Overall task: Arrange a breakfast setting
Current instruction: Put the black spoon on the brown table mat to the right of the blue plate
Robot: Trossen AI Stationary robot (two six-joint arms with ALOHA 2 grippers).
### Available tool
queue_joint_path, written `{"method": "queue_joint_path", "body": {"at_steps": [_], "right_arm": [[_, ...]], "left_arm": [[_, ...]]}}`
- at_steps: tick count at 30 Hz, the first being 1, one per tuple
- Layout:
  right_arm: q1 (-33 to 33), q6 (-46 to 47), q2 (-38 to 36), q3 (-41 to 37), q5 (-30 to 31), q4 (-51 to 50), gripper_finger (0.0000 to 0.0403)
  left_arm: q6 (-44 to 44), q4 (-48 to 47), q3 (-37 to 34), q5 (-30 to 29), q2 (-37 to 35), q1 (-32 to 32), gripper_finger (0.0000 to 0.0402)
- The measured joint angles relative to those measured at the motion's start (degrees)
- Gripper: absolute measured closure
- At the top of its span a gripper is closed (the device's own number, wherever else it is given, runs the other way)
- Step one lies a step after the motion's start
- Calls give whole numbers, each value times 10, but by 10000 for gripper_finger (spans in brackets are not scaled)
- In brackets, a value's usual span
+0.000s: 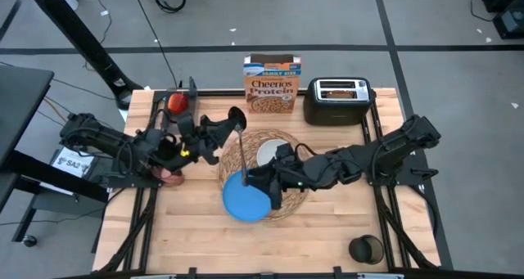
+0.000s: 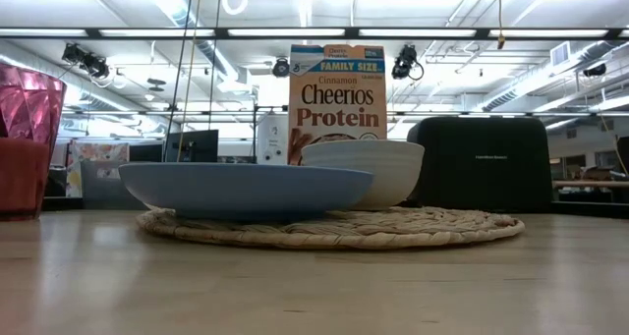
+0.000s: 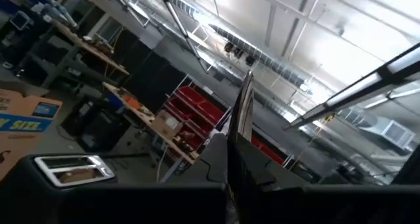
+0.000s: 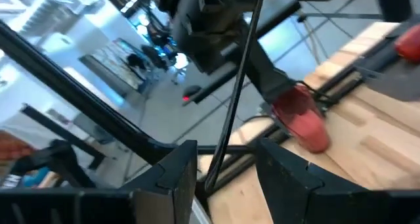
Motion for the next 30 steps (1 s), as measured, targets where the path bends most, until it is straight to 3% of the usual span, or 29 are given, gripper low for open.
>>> {"method": "queue_joint_path", "body": {"at_steps": [3, 11, 22, 26, 30], "right_arm": [[-9, 0, 8, 0, -29, 22, 242], [-19, 39, 28, 0, -27, 54, 259], [-19, 107, 27, 0, -9, 54, 390], [-18, 139, 27, 0, -5, 47, 391], [-3, 178, 25, 0, 11, 29, 393]], "left_arm": [[0, -3, 0, -2, 0, 0, 394], [-2, 1, 0, -4, 0, 7, 394], [9, -3, 0, -2, -4, 15, 387], [12, -18, 0, 4, -6, 15, 360], [11, -75, 0, 30, -30, 13, 302]]}}
